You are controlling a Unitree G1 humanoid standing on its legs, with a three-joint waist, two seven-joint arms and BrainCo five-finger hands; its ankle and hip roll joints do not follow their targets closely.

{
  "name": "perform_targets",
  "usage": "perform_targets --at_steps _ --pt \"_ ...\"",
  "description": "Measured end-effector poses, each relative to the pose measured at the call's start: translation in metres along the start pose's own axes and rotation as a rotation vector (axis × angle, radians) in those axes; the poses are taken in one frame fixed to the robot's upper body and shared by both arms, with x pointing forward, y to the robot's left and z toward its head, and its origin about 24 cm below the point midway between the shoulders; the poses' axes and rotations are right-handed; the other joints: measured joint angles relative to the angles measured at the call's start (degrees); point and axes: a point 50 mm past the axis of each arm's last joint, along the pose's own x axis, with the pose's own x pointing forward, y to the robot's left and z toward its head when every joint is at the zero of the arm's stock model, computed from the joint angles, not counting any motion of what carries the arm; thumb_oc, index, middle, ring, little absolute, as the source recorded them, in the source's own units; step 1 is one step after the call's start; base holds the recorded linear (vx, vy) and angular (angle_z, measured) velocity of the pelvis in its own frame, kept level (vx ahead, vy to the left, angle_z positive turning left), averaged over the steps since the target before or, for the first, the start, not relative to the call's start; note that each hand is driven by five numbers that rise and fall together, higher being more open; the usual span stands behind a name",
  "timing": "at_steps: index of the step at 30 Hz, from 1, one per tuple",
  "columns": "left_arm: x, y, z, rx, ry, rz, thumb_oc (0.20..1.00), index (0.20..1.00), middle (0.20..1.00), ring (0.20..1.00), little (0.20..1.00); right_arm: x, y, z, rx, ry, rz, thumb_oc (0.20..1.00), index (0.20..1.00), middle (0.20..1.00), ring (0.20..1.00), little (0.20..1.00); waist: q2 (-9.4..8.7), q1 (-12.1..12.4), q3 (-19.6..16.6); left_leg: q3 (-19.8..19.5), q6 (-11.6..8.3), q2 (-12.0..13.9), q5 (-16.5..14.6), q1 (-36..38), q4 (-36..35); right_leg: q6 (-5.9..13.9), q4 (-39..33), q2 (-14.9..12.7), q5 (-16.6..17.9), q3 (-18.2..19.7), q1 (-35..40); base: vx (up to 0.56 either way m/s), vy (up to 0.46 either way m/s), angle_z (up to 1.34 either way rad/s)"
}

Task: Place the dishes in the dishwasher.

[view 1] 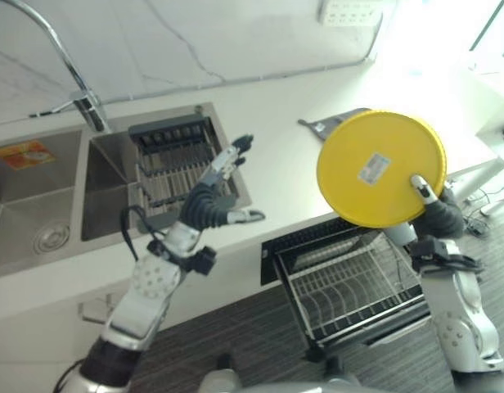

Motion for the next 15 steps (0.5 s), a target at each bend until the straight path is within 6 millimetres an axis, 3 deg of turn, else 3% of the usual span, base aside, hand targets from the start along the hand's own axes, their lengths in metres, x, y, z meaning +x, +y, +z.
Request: perform_targets --at_steps 2,5,9,11,13,15 --pt "-0.003 0.000 -0.003 0.003 0.021 0.009 1.000 1.000 1.000 1.000 1.000 0.002 -0.001 0.005 -0.036 0.001 0.010 0.200 0.200 0.200 0.200 0.200 1.91 -1.11 -0.14 -0.09 -2.03 4.17 1.28 0.05 -0.70 -2.64 -0.03 4.14 -1.60 -1.11 -0.08 -0.06 -0.365 -0.04" --pt "-0.005 0.001 -0.005 -0.008 0.031 0.037 1.000 1.000 1.000 1.000 1.000 0.003 -0.002 0.007 -0.059 0.003 0.018 0.200 0.200 0.200 0.200 0.200 4.92 -1.79 -1.68 -0.22 -1.57 6.67 1.03 -1.58 -0.71 -4.70 -0.02 6.46 -2.10 -0.94 -1.87 -0.11 -0.247 -0.08" --pt "-0.010 0.000 -0.016 -0.070 0.076 0.098 1.000 1.000 1.000 1.000 1.000 0.003 -0.004 0.011 -0.168 0.000 0.028 0.200 0.200 0.200 0.200 0.200 8.51 -1.72 -3.21 -0.09 -0.29 5.46 1.10 -4.02 -0.91 -4.81 0.00 5.65 -1.14 -1.15 -4.10 -0.06 -0.010 0.04" --pt "-0.029 -0.004 -0.036 -0.117 0.186 0.137 1.000 1.000 1.000 1.000 1.000 0.002 -0.011 0.019 -0.282 -0.006 0.031 0.200 0.200 0.200 0.200 0.200 9.30 -2.17 -3.73 0.17 -0.31 3.62 1.07 -4.20 -1.06 -3.88 -0.03 3.34 -1.15 -2.06 -3.48 -0.07 0.085 0.27" --pt "-0.051 -0.002 -0.049 -0.117 0.288 0.188 1.000 1.000 1.000 1.000 1.000 -0.004 -0.017 0.022 -0.351 -0.029 0.015 0.200 0.200 0.200 0.200 0.200 8.76 -2.64 -3.77 0.27 -0.52 1.94 1.32 -4.10 -1.04 -2.83 -0.02 1.37 -1.31 -3.15 -2.82 -0.06 0.098 0.33" --pt "-0.089 0.010 -0.061 -0.106 0.431 0.311 1.000 1.000 1.000 1.000 1.000 -0.011 -0.016 0.023 -0.438 -0.054 0.041 0.200 0.200 0.200 0.200 0.200 7.69 -2.40 -3.86 -0.22 -0.49 0.62 2.23 -4.00 -1.07 -1.65 -0.02 0.19 -0.85 -2.75 -2.62 -0.03 0.056 0.04"
